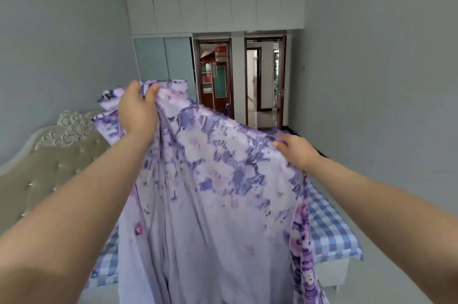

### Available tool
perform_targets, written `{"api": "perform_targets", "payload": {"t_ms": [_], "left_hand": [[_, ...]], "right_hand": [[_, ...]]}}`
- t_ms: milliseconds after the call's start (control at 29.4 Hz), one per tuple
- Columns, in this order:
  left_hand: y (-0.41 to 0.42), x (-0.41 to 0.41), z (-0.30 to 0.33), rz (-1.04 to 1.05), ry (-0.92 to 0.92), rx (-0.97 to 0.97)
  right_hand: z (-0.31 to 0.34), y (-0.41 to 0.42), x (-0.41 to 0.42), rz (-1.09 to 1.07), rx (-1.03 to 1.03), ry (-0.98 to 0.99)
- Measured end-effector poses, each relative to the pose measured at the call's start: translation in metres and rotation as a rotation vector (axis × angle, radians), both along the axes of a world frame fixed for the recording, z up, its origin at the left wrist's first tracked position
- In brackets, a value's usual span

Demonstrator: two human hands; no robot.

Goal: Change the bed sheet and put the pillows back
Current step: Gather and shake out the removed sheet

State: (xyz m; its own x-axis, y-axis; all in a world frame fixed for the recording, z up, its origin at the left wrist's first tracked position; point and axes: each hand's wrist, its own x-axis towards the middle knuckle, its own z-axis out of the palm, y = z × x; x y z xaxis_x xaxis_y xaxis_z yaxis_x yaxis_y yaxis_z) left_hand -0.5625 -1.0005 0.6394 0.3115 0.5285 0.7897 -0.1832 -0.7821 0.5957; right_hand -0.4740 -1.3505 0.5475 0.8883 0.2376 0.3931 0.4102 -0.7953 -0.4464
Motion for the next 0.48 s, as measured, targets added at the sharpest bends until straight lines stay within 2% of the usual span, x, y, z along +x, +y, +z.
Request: {"api": "perform_targets", "payload": {"t_ms": [102,170,204,272,374,442,476], "left_hand": [[-0.003,0.002,0.008,0.005,0.051,0.068],[0.004,0.005,0.0,0.01,0.184,0.065],[0.007,0.007,-0.006,0.008,0.252,0.042],[0.012,0.008,-0.02,0.003,0.347,-0.026],[0.019,0.007,-0.035,0.014,0.373,-0.097],[0.026,0.006,-0.039,-0.024,0.333,-0.084],[0.031,0.004,-0.04,-0.089,0.302,-0.084]], "right_hand": [[0.021,-0.011,-0.005,-0.133,0.309,-0.295],[0.049,-0.016,-0.011,-0.146,0.492,-0.51],[0.064,-0.016,-0.012,-0.12,0.524,-0.535],[0.082,-0.012,-0.012,-0.049,0.511,-0.429],[0.077,-0.013,-0.008,0.072,0.447,-0.198],[0.066,-0.017,-0.008,0.172,0.532,0.002],[0.06,-0.021,-0.007,0.234,0.621,0.185]]}}
